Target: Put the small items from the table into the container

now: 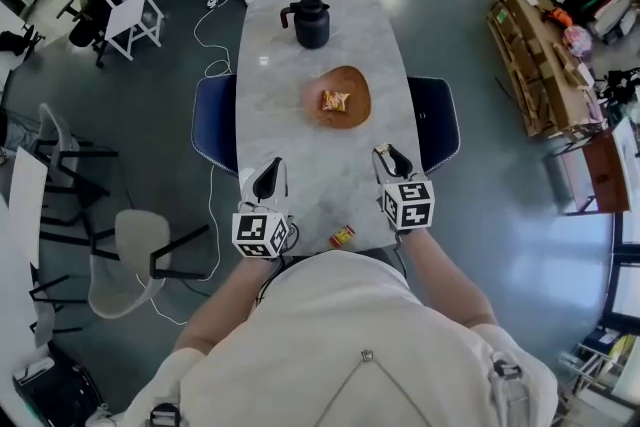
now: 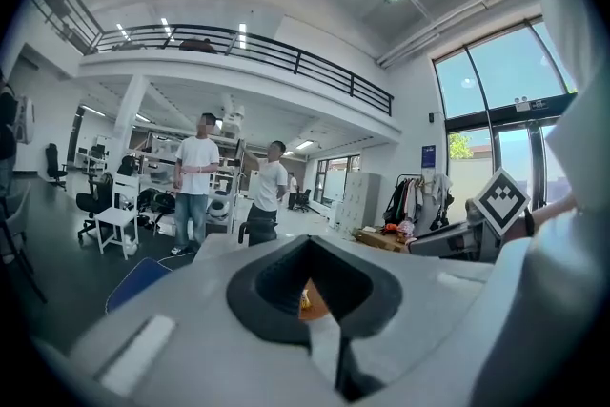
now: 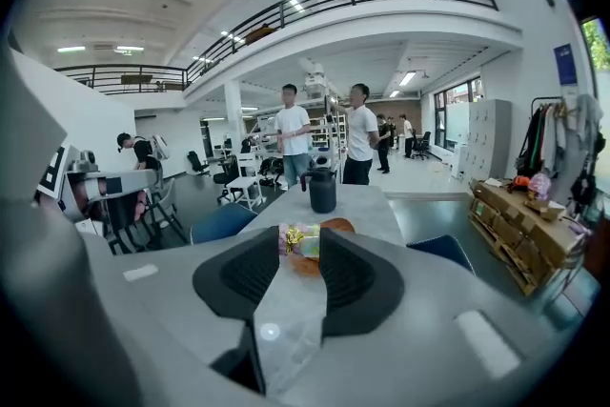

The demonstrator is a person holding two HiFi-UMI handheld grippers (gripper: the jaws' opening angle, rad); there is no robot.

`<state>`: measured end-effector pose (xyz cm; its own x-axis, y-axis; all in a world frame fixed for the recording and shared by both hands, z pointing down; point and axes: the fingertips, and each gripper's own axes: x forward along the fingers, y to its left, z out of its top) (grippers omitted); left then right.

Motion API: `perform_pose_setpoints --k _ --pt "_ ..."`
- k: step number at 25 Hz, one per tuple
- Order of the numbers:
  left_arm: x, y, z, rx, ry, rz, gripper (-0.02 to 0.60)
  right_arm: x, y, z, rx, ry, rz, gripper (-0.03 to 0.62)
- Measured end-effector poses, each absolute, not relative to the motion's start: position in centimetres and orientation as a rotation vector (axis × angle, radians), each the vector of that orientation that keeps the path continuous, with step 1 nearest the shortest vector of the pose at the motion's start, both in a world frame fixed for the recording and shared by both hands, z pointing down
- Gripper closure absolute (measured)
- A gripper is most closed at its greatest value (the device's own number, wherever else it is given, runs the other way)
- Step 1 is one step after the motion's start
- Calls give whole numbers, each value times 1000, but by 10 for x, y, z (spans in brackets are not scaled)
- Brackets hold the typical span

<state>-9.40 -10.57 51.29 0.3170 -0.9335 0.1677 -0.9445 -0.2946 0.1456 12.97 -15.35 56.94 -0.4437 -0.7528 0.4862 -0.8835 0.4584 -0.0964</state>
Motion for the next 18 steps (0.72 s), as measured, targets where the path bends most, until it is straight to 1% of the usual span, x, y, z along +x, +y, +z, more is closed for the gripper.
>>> perform_pose_setpoints --k 18 --pt "-106 -92 515 2359 -1704 66 577 125 -143 575 1403 -2312 496 434"
